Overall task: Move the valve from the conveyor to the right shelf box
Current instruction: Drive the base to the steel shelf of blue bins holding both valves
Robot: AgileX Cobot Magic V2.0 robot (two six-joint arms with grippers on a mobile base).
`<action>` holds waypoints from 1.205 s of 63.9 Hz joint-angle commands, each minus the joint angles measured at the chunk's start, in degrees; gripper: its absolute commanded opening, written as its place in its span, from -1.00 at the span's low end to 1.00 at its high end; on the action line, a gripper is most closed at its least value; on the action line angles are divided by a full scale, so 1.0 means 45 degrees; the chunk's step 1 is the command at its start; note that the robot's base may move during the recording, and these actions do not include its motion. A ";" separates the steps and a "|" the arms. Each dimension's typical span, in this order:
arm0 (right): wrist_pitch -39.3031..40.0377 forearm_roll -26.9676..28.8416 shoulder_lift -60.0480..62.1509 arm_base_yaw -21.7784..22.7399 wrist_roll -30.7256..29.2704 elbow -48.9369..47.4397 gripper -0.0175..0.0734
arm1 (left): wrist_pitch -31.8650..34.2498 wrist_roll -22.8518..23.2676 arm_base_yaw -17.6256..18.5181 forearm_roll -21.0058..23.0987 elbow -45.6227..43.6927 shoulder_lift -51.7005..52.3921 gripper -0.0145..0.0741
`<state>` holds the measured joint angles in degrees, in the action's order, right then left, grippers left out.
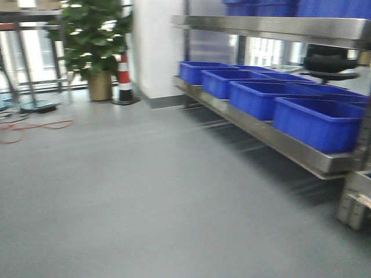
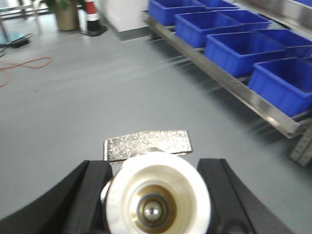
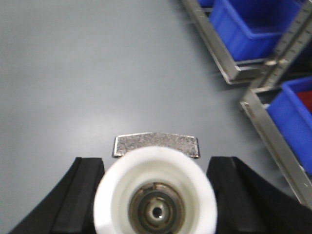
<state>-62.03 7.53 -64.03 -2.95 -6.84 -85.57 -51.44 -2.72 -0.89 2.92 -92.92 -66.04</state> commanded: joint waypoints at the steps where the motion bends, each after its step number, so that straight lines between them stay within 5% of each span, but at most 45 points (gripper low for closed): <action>1: 0.0833 -0.0079 0.0141 -0.0008 -0.0047 -0.0235 -0.95 | 0.0744 0.0097 0.0031 0.0118 -0.0108 0.0038 -0.92; 77: 0.0833 -0.0079 0.0141 -0.0008 -0.0047 -0.0235 -0.95 | 0.0744 0.0097 0.0031 0.0118 -0.0108 0.0038 -0.92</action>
<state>-62.03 7.53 -64.03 -2.95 -6.84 -85.57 -51.01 -2.63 -0.89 3.03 -92.92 -66.04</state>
